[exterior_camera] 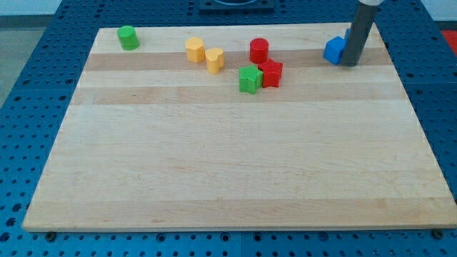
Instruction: Push the blue cube to the top center
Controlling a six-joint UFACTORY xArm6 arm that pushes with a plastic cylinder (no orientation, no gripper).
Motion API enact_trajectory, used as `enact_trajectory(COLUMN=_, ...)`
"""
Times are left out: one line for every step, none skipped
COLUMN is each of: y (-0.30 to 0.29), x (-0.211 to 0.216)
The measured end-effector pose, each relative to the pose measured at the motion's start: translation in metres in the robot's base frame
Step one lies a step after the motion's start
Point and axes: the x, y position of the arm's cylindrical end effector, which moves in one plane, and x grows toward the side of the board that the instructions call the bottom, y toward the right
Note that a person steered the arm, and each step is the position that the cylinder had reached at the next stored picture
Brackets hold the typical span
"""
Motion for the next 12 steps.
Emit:
enact_trajectory(y=0.0, x=-0.01)
enact_trajectory(y=0.0, x=-0.019)
enact_trajectory(y=0.0, x=-0.023)
enact_trajectory(y=-0.003, x=-0.028)
enact_trajectory(y=-0.008, x=-0.037)
enact_trajectory(y=-0.015, x=-0.042)
enact_trajectory(y=-0.019, x=-0.048)
enact_trajectory(y=-0.02, x=-0.062)
enact_trajectory(y=-0.021, x=-0.071)
enact_trajectory(y=-0.03, x=-0.07)
enact_trajectory(y=-0.048, x=-0.057)
enact_trajectory(y=-0.067, x=-0.045)
